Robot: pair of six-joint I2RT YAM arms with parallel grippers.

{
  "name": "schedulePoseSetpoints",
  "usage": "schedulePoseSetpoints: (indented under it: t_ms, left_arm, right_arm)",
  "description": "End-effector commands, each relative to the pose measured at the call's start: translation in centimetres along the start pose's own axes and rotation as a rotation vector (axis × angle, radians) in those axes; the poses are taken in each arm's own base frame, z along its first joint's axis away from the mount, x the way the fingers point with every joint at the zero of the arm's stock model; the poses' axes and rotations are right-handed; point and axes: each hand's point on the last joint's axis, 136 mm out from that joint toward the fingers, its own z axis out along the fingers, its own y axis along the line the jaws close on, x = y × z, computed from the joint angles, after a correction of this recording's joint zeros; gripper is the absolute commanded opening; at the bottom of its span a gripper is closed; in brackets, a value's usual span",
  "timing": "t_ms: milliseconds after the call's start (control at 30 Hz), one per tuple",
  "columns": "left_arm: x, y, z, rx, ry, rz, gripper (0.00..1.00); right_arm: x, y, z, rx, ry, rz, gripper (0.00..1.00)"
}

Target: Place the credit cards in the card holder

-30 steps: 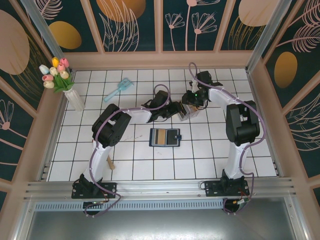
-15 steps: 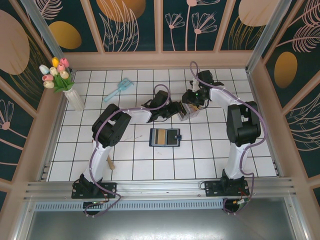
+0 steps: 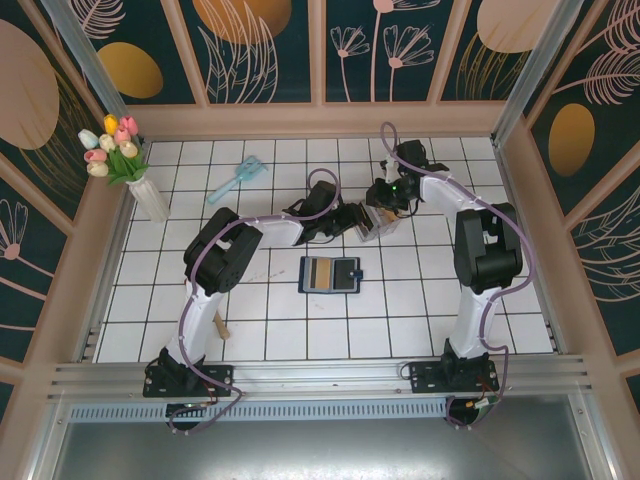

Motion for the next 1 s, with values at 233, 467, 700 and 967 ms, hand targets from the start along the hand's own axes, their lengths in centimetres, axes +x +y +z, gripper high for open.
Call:
schedulePoseSetpoints:
  t_ms: [233, 467, 700, 967]
  left_arm:
    - [0.9, 1.5, 0.1, -0.049, 0.030, -0.013, 0.48]
    - [1.0, 1.4, 0.2, -0.046, 0.033, -0.012, 0.48]
    - [1.0, 1.5, 0.2, -0.046, 0.035, -0.013, 0.48]
    - [1.0, 1.3, 0.3, -0.042, 0.036, -0.012, 0.48]
  right_arm:
    - [-1.0, 1.6, -2.5, -0.027, -0.035, -0.014, 0.14]
    - [-1.1, 1.9, -3.0, -0.032, -0.039, -0.016, 0.13]
    - [-1.4, 1.9, -3.7, -0.021, -0.054, -0.017, 0.12]
    - [-2.0, 1.6, -4.9, 0.006, -0.092, -0.016, 0.07]
